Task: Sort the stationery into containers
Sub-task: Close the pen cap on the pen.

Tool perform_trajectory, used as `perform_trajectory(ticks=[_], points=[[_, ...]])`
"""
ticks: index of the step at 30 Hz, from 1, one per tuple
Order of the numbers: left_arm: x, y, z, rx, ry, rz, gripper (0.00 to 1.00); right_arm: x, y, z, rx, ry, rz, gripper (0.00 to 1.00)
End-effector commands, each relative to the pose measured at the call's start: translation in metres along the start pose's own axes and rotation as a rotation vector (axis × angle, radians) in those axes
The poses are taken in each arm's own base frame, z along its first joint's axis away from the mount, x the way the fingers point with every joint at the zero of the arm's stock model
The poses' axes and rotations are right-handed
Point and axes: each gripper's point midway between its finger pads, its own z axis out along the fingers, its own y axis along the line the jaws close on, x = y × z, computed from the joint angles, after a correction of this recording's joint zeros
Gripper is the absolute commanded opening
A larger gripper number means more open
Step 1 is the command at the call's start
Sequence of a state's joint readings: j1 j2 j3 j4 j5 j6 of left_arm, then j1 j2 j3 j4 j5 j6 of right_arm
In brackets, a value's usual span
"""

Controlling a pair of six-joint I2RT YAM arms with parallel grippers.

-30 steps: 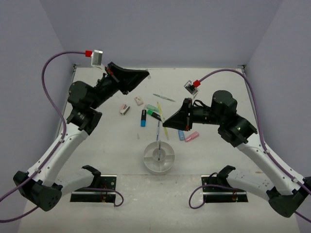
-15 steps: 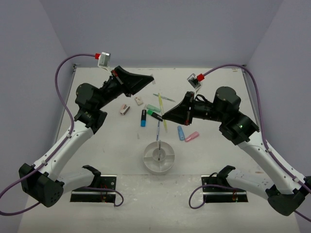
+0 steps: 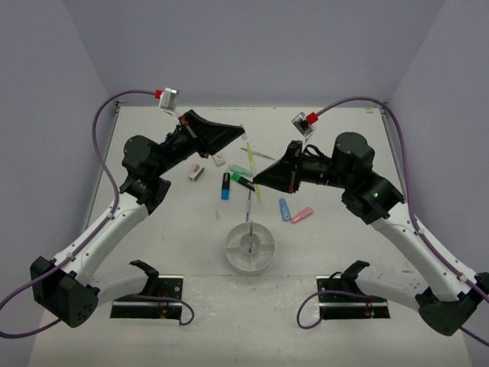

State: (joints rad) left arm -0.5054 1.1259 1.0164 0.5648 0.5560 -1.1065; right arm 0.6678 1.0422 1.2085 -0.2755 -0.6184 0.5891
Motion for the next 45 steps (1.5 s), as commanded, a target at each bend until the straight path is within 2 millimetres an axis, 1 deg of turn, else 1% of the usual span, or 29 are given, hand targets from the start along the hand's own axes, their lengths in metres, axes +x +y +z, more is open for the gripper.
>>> perform_trajectory(ticks=[1, 9, 15, 18, 21, 26, 31, 40, 45], points=[[-0.002, -0.016, 0.000, 0.059, -0.010, 0.022, 0.00, -0.016, 0.003, 0.003, 0.019, -0.030, -0.032, 0.00], [0.004, -0.011, -0.003, 0.050, 0.001, 0.018, 0.00, -0.018, 0.004, 0.004, 0.019, -0.026, -0.027, 0.00], [0.003, -0.007, -0.004, 0.031, -0.009, 0.028, 0.00, -0.018, 0.006, 0.003, 0.011, -0.025, -0.034, 0.00], [0.001, -0.006, -0.003, 0.022, -0.017, 0.032, 0.00, -0.016, 0.006, 0.003, 0.006, -0.020, -0.033, 0.00], [-0.003, -0.007, 0.000, 0.021, -0.025, 0.044, 0.00, -0.012, 0.002, 0.004, 0.018, -0.011, -0.028, 0.00], [-0.011, -0.013, 0.005, 0.027, -0.034, 0.068, 0.00, -0.008, 0.000, 0.003, 0.020, -0.002, -0.022, 0.00], [-0.014, -0.013, 0.007, 0.023, -0.034, 0.079, 0.00, -0.007, 0.000, 0.002, 0.022, -0.002, -0.027, 0.00], [-0.008, -0.007, 0.007, 0.017, -0.020, 0.065, 0.00, -0.012, 0.002, -0.001, 0.027, -0.015, -0.043, 0.00], [-0.003, -0.003, 0.004, 0.006, -0.009, 0.054, 0.00, -0.013, 0.005, -0.002, 0.025, -0.013, -0.051, 0.00]])
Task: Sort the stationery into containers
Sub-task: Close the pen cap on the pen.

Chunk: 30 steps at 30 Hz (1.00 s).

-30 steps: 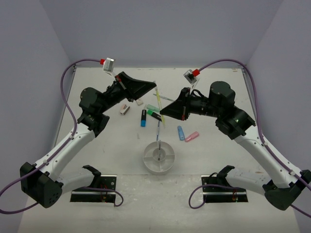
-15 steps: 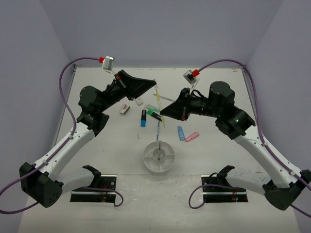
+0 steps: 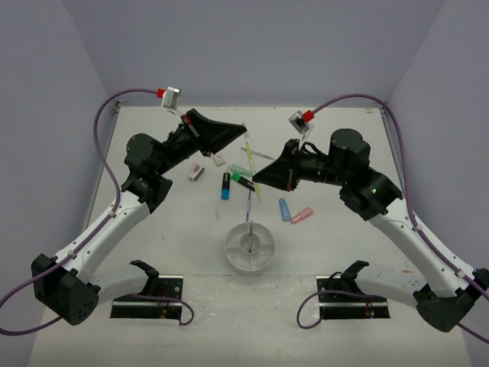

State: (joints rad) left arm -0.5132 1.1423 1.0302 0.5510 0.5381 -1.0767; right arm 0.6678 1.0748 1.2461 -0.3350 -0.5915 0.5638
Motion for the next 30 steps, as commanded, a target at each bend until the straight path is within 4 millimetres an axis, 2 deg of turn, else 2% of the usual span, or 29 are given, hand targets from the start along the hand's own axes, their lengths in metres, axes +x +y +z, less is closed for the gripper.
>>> perform_trajectory(ticks=[1, 14, 22, 30], points=[[-0.002, -0.008, -0.001, 0.020, -0.005, 0.034, 0.00, -0.014, 0.014, -0.006, -0.019, -0.038, -0.057, 0.00], [0.007, -0.003, -0.010, 0.003, 0.010, 0.023, 0.00, -0.019, 0.016, -0.007, -0.018, -0.051, -0.066, 0.00], [0.009, -0.010, -0.009, 0.022, 0.022, 0.012, 0.00, -0.023, 0.013, -0.007, 0.006, -0.065, -0.060, 0.00], [0.013, -0.012, -0.009, 0.029, 0.029, -0.008, 0.00, -0.044, 0.022, -0.003, -0.006, -0.095, -0.083, 0.00]])
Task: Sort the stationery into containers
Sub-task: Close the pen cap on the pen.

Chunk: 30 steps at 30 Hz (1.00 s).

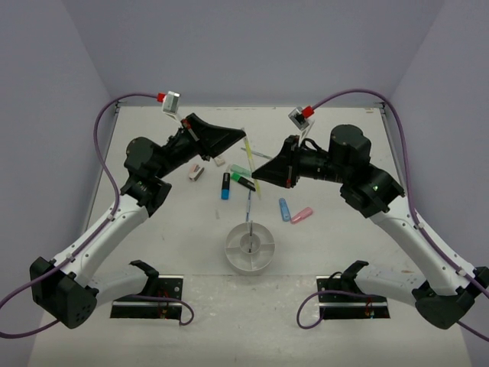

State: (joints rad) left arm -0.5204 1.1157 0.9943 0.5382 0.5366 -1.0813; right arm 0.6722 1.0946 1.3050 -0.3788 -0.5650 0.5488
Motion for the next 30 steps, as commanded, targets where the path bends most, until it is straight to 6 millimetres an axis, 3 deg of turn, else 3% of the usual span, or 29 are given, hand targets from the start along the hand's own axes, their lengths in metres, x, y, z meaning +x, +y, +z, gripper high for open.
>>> perform_trajectory(ticks=[1, 9, 14, 20, 25, 29, 30], points=[[0.004, -0.015, -0.002, 0.043, 0.016, 0.012, 0.00, -0.036, 0.019, -0.002, -0.027, -0.090, -0.072, 0.00], [0.008, -0.011, -0.003, 0.026, 0.027, -0.002, 0.00, -0.058, 0.027, 0.001, -0.037, -0.126, -0.102, 0.00], [0.008, -0.010, -0.003, 0.013, 0.039, 0.009, 0.14, -0.074, 0.024, 0.004, -0.004, -0.180, -0.134, 0.00], [0.002, -0.013, -0.001, -0.003, 0.041, 0.052, 0.26, -0.061, 0.031, 0.010, -0.088, -0.110, -0.174, 0.00], [-0.004, -0.020, 0.004, 0.018, 0.035, 0.073, 0.26, -0.048, 0.029, 0.009, -0.100, -0.078, -0.177, 0.00], [-0.003, -0.028, 0.007, 0.078, 0.052, 0.084, 0.16, -0.045, 0.027, 0.010, -0.096, -0.073, -0.176, 0.00], [-0.002, -0.031, 0.007, 0.095, 0.057, 0.086, 0.09, -0.046, 0.027, 0.010, -0.095, -0.076, -0.176, 0.00]])
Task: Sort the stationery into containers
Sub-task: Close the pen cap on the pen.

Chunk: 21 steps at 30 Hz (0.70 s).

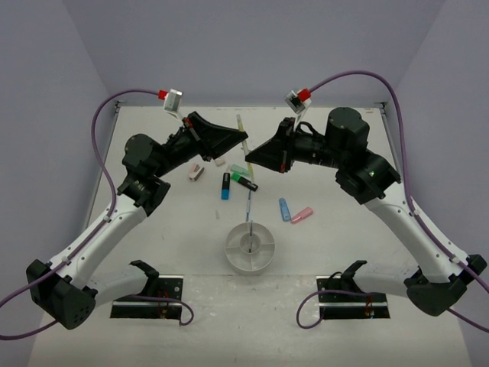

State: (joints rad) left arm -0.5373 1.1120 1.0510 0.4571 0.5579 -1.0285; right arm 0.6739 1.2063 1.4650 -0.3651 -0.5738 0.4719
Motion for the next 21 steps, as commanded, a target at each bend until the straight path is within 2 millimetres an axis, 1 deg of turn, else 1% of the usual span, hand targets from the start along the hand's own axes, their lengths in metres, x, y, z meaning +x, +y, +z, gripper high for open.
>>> perform_trajectory(ticks=[1, 3, 6, 7, 9, 10, 11, 12, 15, 16, 19, 20, 21], points=[[-0.004, -0.021, 0.005, 0.102, 0.021, 0.053, 0.05, -0.010, 0.015, -0.005, -0.059, -0.040, -0.066, 0.00], [-0.003, -0.023, 0.005, 0.130, 0.026, 0.058, 0.00, -0.012, 0.015, -0.004, -0.059, -0.042, -0.070, 0.00], [-0.002, -0.025, 0.004, 0.141, 0.026, 0.061, 0.00, -0.014, 0.015, -0.001, -0.064, -0.040, -0.068, 0.02], [-0.002, -0.026, 0.004, 0.144, 0.024, 0.064, 0.00, -0.015, 0.015, 0.000, -0.069, -0.039, -0.065, 0.04], [-0.003, -0.028, 0.004, 0.148, 0.021, 0.070, 0.00, -0.017, 0.019, 0.003, -0.095, -0.042, -0.053, 0.21], [-0.004, -0.029, 0.004, 0.150, 0.017, 0.073, 0.00, -0.019, 0.020, 0.006, -0.104, -0.044, -0.045, 0.25], [-0.005, -0.029, 0.004, 0.152, 0.014, 0.075, 0.00, -0.020, 0.021, 0.008, -0.113, -0.046, -0.039, 0.28], [-0.006, -0.031, 0.004, 0.155, 0.011, 0.078, 0.00, -0.022, 0.021, 0.010, -0.120, -0.047, -0.037, 0.28], [-0.008, -0.034, 0.005, 0.162, 0.010, 0.080, 0.00, -0.025, 0.022, 0.014, -0.133, -0.050, -0.032, 0.23], [-0.008, -0.034, 0.005, 0.164, 0.012, 0.079, 0.00, -0.025, 0.023, 0.014, -0.138, -0.049, -0.031, 0.19], [-0.009, -0.034, 0.006, 0.162, 0.012, 0.079, 0.00, -0.025, 0.024, 0.016, -0.149, -0.042, -0.031, 0.00], [-0.010, -0.035, 0.005, 0.162, 0.009, 0.084, 0.09, -0.024, 0.024, 0.015, -0.150, -0.040, -0.033, 0.00], [-0.011, -0.036, 0.006, 0.157, 0.006, 0.094, 0.25, -0.023, 0.024, 0.015, -0.153, -0.039, -0.036, 0.00]])
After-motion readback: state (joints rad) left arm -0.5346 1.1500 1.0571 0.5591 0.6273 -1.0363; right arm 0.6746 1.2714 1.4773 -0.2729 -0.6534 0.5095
